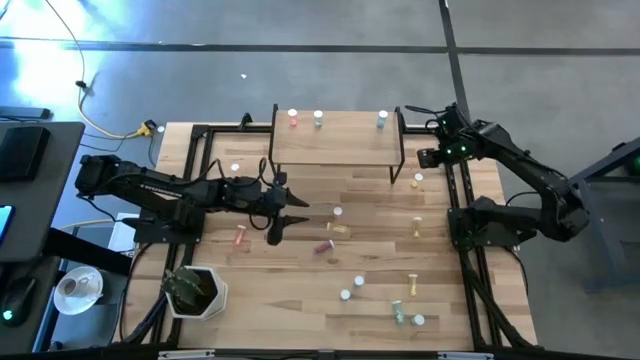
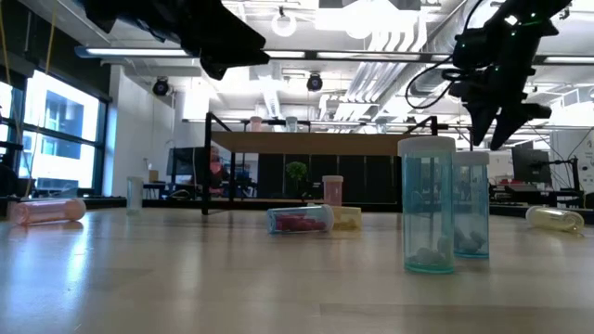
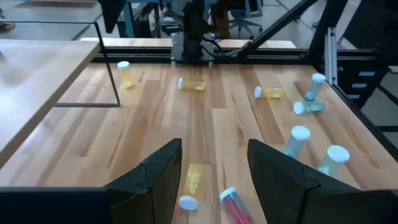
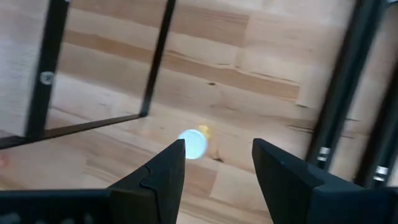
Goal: Pick and place medicine bottles onto shelf by color
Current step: Put the yellow medicine bottle on the shelf
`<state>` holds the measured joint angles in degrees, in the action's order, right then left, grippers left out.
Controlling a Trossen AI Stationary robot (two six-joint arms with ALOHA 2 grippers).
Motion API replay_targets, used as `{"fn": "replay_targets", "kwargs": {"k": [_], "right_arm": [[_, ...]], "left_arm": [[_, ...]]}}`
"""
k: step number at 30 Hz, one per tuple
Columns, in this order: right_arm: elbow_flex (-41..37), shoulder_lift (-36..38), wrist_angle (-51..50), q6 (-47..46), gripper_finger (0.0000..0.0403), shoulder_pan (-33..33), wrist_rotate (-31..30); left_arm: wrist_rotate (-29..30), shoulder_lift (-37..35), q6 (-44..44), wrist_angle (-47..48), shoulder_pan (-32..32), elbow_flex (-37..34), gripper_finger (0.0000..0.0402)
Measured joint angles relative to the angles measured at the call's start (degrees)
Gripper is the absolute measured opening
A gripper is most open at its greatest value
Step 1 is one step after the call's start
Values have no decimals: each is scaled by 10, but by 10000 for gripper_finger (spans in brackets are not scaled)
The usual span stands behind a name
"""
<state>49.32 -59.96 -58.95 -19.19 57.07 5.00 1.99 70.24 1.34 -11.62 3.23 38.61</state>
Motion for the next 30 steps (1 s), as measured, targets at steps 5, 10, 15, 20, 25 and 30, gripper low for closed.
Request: {"fn": "replay_targets", "kwargs": {"k": [5, 10, 15, 20, 25, 30], "right_arm": [[0, -12, 6, 4, 179, 48, 25], [1, -12, 6, 3, 179, 111, 82], [-3, -12, -9, -35, 179, 143, 139], [-49, -12, -34, -44, 179, 149, 174], [-89, -12, 14, -53, 179, 149, 174], [-97, -12, 44, -78, 179, 144, 164]], "left_arm": [[0, 0, 0, 1, -14, 0, 175], [0, 0, 0, 2, -25, 0, 175], [2, 0, 0, 2, -27, 0, 174], [2, 0, -6, 2, -25, 0, 174], [2, 0, -15, 2, -26, 0, 174], [2, 0, -15, 2, -26, 0, 174]]}}
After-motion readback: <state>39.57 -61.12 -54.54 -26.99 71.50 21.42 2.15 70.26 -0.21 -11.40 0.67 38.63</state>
